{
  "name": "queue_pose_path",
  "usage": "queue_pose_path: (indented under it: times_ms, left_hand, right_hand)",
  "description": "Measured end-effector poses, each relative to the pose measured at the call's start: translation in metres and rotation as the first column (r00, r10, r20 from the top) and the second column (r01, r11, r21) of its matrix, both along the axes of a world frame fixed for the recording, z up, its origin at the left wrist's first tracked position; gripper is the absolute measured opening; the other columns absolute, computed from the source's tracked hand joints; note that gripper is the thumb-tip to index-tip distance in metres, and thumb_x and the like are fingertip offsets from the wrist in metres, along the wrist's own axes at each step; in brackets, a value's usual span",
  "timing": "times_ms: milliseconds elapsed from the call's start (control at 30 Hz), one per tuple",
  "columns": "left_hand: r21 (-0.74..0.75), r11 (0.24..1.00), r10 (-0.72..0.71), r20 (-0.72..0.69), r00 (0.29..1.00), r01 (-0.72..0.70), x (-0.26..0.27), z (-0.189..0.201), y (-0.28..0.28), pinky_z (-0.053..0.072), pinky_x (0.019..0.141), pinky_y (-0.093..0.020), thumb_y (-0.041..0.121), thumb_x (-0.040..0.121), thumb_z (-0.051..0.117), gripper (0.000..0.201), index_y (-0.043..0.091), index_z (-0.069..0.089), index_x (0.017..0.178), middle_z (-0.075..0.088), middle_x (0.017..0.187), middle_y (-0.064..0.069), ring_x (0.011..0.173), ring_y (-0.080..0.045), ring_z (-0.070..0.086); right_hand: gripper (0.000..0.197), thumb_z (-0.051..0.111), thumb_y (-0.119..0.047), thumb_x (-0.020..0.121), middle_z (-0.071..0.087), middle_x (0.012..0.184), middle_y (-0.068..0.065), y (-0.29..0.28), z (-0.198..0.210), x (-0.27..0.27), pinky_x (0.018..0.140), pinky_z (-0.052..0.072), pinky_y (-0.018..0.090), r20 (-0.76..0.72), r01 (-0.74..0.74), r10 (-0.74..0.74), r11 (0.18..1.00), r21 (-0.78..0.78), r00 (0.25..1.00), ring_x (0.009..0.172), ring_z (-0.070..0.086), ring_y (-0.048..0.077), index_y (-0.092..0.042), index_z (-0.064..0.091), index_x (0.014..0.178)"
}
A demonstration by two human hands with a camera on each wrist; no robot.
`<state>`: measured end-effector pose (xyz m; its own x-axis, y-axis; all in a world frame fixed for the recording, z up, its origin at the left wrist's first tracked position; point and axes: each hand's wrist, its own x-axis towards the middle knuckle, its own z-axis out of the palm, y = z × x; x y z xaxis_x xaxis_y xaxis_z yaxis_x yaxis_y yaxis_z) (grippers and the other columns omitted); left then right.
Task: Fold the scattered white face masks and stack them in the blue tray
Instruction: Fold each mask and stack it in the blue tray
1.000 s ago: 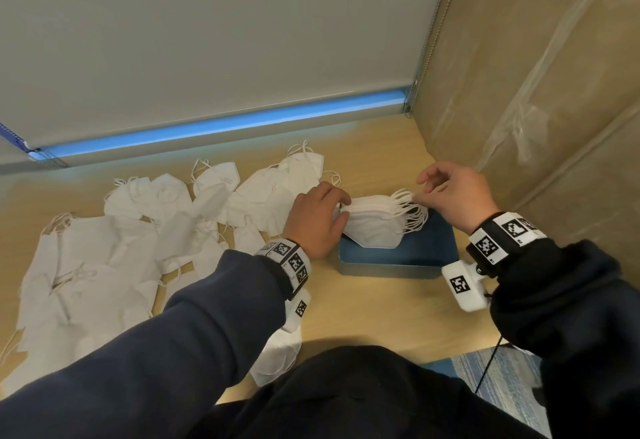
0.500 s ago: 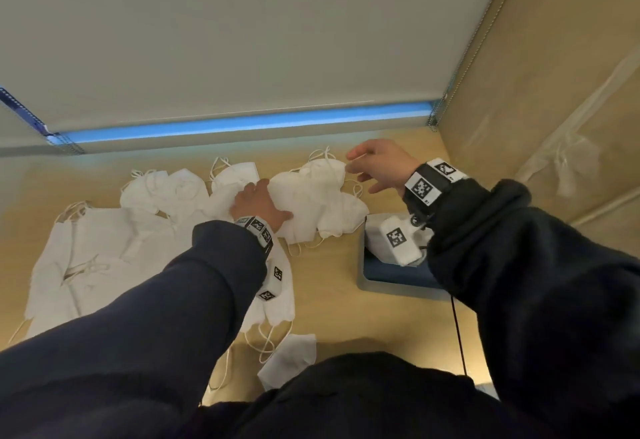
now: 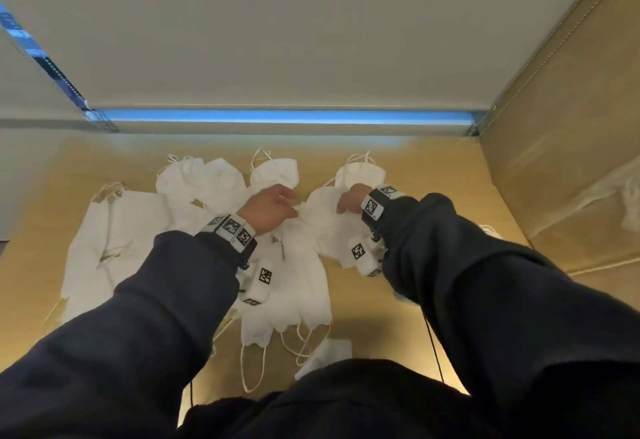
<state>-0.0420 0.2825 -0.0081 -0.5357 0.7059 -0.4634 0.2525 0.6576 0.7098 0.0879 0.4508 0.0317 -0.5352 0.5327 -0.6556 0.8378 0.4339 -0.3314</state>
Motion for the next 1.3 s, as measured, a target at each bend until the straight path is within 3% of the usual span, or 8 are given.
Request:
queue_pose_path:
  times_ms: [167, 300, 400, 500, 633, 833, 1000, 1300]
  left_hand:
    - [-0.105, 0.992, -0.089, -0.247, 0.965, 0.064, 0.025, -0.027, 0.002, 0.048, 0.102, -0.044, 0.053, 0.085, 0.072, 0.080, 0.022, 0.037, 0.150, 0.050, 0.139, -0.008, 0.123, -0.031, 0.056]
    - [-0.147, 0.983, -0.153, -0.337, 0.929, 0.108, 0.017, -0.028, 0.004, 0.049, 0.096, -0.039, 0.038, 0.090, 0.070, 0.059, 0.014, 0.052, 0.140, 0.061, 0.135, -0.010, 0.119, -0.033, 0.060]
    - [-0.121, 0.986, -0.145, -0.329, 0.933, 0.110, 0.001, -0.016, 0.002, 0.048, 0.096, -0.038, 0.033, 0.091, 0.068, 0.049, 0.012, 0.061, 0.135, 0.064, 0.133, -0.012, 0.119, -0.034, 0.059]
    - [-0.018, 0.999, -0.031, -0.274, 0.961, 0.028, -0.022, 0.006, -0.013, 0.048, 0.097, -0.037, 0.036, 0.089, 0.070, 0.041, 0.014, 0.069, 0.124, 0.068, 0.128, -0.008, 0.117, -0.033, 0.061]
    - [0.200, 0.970, 0.107, 0.166, 0.980, -0.140, -0.045, 0.041, -0.051, 0.058, 0.093, -0.047, 0.026, 0.087, 0.075, 0.030, 0.016, 0.072, 0.115, 0.074, 0.113, -0.006, 0.104, -0.028, 0.070]
    - [0.183, 0.983, -0.052, 0.252, 0.966, 0.006, -0.052, 0.060, -0.115, 0.058, 0.073, -0.040, 0.017, 0.090, 0.073, 0.016, 0.014, 0.075, 0.106, 0.078, 0.098, -0.006, 0.088, -0.027, 0.073]
    - [0.171, 0.984, -0.073, 0.139, 0.988, 0.049, -0.042, 0.045, -0.134, 0.047, 0.062, -0.029, 0.028, 0.088, 0.077, 0.013, 0.019, 0.077, 0.097, 0.074, 0.083, 0.000, 0.070, -0.011, 0.063]
    - [0.312, 0.931, 0.149, 0.148, 0.978, -0.189, -0.018, 0.050, -0.138, 0.058, 0.090, -0.047, 0.027, 0.091, 0.074, 0.009, 0.022, 0.077, 0.098, 0.078, 0.097, 0.006, 0.093, -0.013, 0.073]
  right_hand:
    - [0.063, 0.070, -0.026, 0.090, 0.048, 0.148, 0.013, -0.049, -0.027, 0.005, 0.105, 0.044, 0.036, -0.089, 0.135, -0.142, 0.987, -0.086, 0.986, 0.133, 0.048, 0.032, -0.008, 0.046, 0.146]
    - [0.040, 0.065, -0.017, 0.093, 0.064, 0.125, 0.012, -0.061, -0.030, 0.023, 0.065, 0.045, 0.024, -0.227, 0.376, -0.482, 0.842, -0.386, 0.846, 0.095, 0.062, 0.026, -0.015, 0.056, 0.132]
    - [0.023, 0.062, -0.017, 0.094, 0.065, 0.108, 0.008, -0.045, -0.025, 0.030, 0.073, 0.044, 0.033, -0.299, 0.489, -0.627, 0.762, -0.424, 0.719, 0.084, 0.061, 0.023, -0.014, 0.063, 0.117]
    - [0.035, 0.060, -0.008, 0.093, 0.057, 0.124, 0.006, -0.020, -0.024, 0.030, 0.081, 0.045, 0.030, -0.352, 0.454, -0.440, 0.890, -0.046, 0.826, 0.105, 0.056, 0.023, -0.014, 0.060, 0.128]
    - [0.046, 0.061, -0.022, 0.093, 0.059, 0.130, 0.010, -0.013, -0.029, 0.018, 0.087, 0.053, 0.036, 0.042, 0.031, -0.042, 0.971, 0.238, 0.998, 0.109, 0.062, 0.031, -0.014, 0.053, 0.137]
    - [0.055, 0.052, -0.026, 0.100, 0.037, 0.144, 0.022, -0.032, -0.048, -0.004, 0.093, 0.045, 0.048, 0.288, -0.311, 0.209, 0.874, 0.374, 0.934, 0.124, 0.051, 0.043, -0.012, 0.029, 0.148]
    - [0.048, 0.052, -0.024, 0.100, 0.060, 0.128, 0.015, -0.032, -0.044, -0.005, 0.079, 0.048, 0.040, 0.345, -0.505, 0.390, 0.783, 0.363, 0.853, 0.111, 0.062, 0.035, -0.009, 0.039, 0.144]
    - [0.036, 0.076, -0.039, 0.086, 0.070, 0.105, 0.000, -0.017, 0.068, -0.005, 0.072, 0.047, 0.027, -0.039, -0.175, 0.193, 0.945, 0.276, 0.980, 0.089, 0.063, 0.017, -0.015, 0.074, 0.112]
